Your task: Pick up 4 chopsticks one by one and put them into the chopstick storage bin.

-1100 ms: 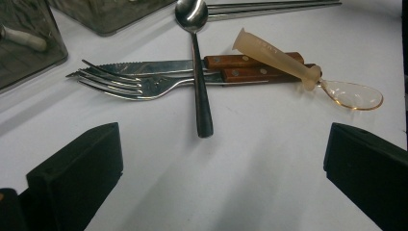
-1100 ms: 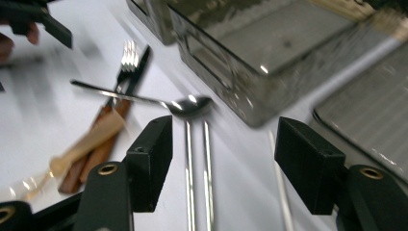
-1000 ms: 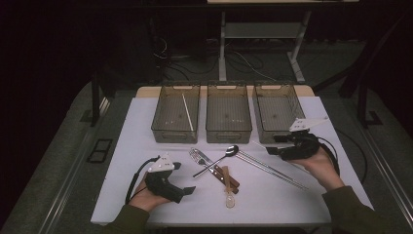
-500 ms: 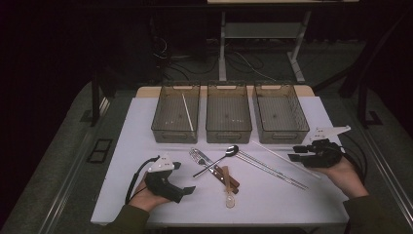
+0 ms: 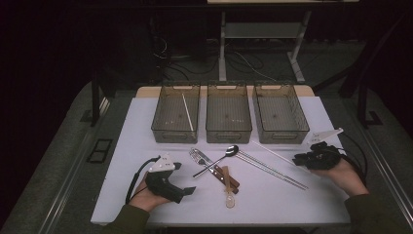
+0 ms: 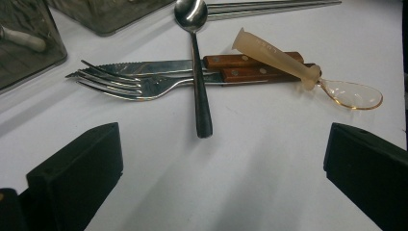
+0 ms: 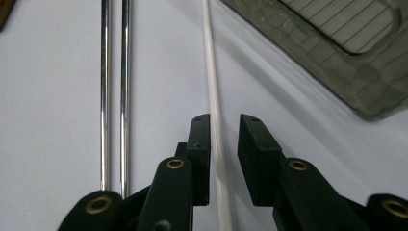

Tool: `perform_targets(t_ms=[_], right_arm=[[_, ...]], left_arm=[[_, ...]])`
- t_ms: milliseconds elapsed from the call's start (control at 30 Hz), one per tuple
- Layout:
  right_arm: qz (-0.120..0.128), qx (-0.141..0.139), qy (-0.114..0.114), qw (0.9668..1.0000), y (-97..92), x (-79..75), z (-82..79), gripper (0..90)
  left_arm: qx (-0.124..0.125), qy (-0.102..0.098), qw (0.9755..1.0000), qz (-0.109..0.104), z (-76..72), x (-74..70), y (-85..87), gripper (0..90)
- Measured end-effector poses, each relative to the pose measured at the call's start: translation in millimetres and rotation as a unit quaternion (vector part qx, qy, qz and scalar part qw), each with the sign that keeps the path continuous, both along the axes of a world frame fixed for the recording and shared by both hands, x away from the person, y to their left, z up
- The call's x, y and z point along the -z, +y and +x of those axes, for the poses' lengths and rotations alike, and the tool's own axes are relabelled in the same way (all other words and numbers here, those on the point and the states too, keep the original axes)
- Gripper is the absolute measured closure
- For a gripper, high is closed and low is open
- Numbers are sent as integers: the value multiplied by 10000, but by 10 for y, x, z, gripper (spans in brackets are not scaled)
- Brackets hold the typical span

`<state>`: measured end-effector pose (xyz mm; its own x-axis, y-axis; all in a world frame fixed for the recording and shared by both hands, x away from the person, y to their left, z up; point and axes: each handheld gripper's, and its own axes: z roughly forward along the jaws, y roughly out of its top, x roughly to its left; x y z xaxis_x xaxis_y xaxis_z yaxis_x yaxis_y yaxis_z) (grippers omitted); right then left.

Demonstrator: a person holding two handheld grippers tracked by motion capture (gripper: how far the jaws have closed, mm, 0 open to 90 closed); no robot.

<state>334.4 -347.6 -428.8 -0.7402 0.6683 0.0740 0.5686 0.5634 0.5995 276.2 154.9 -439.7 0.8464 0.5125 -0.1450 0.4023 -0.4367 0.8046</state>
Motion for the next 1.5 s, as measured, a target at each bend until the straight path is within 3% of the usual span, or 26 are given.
perform_targets(t_ms=[300, 1067, 1500], right_arm=[[-158, -119, 127, 9997, 25, 84, 35, 802], [-404, -325, -104, 9986, 78, 104, 8, 842], [-281, -303, -60, 9991, 67, 89, 14, 843]], left_arm=[[4, 0, 10000, -2, -1, 0, -1, 0], [5, 1, 10000, 16, 0, 1, -6, 0], [5, -11, 10000, 5, -2, -3, -6, 0]])
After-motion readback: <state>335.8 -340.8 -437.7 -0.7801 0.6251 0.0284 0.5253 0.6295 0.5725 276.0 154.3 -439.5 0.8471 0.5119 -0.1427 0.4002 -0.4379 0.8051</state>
